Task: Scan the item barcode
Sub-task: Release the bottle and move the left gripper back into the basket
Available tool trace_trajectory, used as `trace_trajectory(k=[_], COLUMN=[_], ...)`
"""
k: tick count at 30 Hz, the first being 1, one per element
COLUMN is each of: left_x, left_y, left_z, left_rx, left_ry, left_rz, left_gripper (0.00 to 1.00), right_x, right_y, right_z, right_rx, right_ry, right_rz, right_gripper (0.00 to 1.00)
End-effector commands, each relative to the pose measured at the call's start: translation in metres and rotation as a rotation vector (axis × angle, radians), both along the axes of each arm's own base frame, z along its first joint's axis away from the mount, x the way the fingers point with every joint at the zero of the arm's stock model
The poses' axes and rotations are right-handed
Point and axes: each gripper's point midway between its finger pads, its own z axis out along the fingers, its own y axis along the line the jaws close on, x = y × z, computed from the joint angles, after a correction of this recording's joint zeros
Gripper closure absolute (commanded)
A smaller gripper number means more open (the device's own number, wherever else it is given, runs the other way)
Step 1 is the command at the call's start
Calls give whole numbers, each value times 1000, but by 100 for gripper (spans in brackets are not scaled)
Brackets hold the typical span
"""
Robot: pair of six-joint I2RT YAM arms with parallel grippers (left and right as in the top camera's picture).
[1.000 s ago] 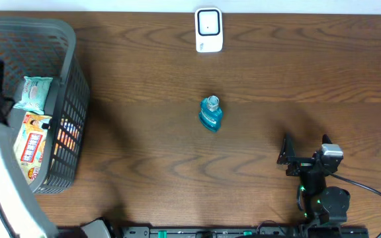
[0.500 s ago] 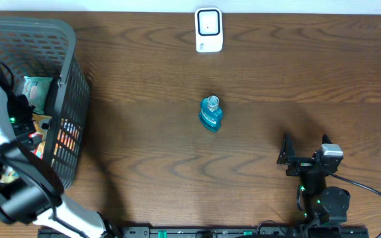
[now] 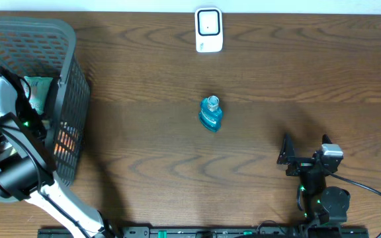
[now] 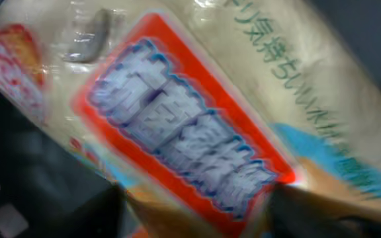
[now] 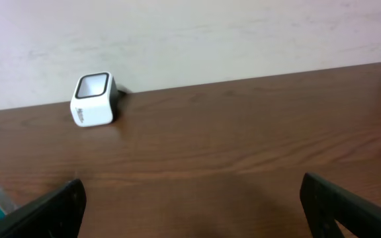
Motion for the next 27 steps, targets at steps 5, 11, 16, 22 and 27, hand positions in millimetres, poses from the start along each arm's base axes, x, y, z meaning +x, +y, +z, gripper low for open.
trace_trajectory(k=[5,11,16,22,27], left_x=[-21,-11,19,32,26], left_y=[-8,-3,6,11,8], left_z=[-43,-31,16,98,161], left_rx=[-107,-110,-70,85,223], left_ry=[136,87,-84,-283,-416], left_rz=[-129,-212,-312,-405,-447], left_gripper=[93,93,93,93,93], right_x=[0,0,0,0,0], right_y=[-2,-2,-2,-2,-2], right_z=[0,0,0,0,0], right_rx=[-15,-15,-15,-15,-15], right_ry=[-1,-1,-1,-1,-1], right_rz=[-11,-11,-11,-11,-11], right_gripper=[1,1,1,1,1])
